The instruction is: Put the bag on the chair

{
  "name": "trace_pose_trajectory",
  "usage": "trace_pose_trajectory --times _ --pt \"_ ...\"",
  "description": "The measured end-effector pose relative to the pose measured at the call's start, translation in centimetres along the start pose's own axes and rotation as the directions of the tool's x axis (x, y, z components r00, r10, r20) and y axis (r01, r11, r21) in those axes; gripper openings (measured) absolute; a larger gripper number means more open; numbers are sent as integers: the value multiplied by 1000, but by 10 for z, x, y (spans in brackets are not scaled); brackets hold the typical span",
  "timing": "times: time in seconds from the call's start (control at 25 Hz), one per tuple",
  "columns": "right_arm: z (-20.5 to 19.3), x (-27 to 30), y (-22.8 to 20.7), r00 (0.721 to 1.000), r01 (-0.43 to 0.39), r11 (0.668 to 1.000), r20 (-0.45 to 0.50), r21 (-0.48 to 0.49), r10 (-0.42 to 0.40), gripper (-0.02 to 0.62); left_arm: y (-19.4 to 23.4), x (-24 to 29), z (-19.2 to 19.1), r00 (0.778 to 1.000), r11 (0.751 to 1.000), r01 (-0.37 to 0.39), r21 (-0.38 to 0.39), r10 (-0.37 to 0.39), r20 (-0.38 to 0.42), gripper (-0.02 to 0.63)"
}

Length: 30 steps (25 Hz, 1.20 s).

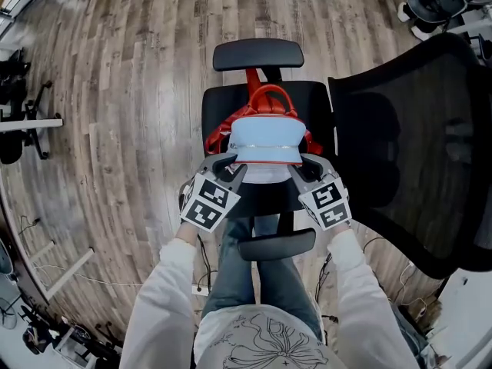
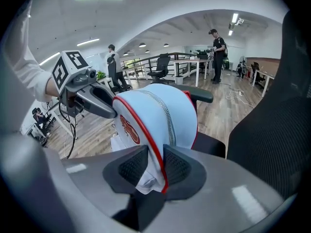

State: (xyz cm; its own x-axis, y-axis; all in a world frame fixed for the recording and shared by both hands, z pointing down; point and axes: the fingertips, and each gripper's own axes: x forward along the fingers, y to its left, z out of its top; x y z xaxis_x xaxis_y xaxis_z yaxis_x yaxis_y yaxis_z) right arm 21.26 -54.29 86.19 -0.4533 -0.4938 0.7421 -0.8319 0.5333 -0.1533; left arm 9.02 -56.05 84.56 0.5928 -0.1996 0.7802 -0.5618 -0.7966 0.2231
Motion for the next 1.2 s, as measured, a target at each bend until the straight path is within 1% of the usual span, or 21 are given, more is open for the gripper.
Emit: trace_pose_trajectory --times 0.2,0.44,0.48,0.6,0.72,0.8,0.88,1.04,1.12,1.16,1.2 --pt "-5 3 2 1000 1 1000 16 12 -1 114 0 2 -7 1000 1000 0 -31 1 20 94" --pt "-14 1 6 1000 -21 999 -5 39 21 135 -2 3 -16 1000 997 -18 -80 20 22 109" --pt "-13 -2 8 1000 -29 999 -3 44 29 167 -4 1 -18 1000 996 -19 -84 21 20 115" --pt "-7 -16 13 999 -36 998 -2 52 36 223 -9 -9 -21 1000 998 -20 -67 21 8 138" --pt "1 -33 21 999 -50 998 14 31 49 229 -13 -27 -15 999 998 -33 -48 34 24 138" --pt "7 -45 27 998 -55 998 37 16 55 231 -13 -42 -4 996 997 -48 -61 52 69 138" --pt "18 -58 29 996 -44 999 84 18 42 232 -10 -59 12 989 995 -67 -77 76 130 138" --pt "59 -91 27 979 -1 997 203 72 -14 229 -4 -99 51 966 990 -102 -94 121 227 138" --pt "85 -111 26 961 34 996 272 86 -56 227 -2 -125 71 947 986 -128 -106 153 282 134" --pt "100 -122 25 945 52 994 316 92 -79 219 0 -139 82 932 982 -149 -115 178 315 120" --pt "116 -134 25 926 68 993 363 100 -100 186 2 -154 93 915 977 -174 -123 207 348 76"
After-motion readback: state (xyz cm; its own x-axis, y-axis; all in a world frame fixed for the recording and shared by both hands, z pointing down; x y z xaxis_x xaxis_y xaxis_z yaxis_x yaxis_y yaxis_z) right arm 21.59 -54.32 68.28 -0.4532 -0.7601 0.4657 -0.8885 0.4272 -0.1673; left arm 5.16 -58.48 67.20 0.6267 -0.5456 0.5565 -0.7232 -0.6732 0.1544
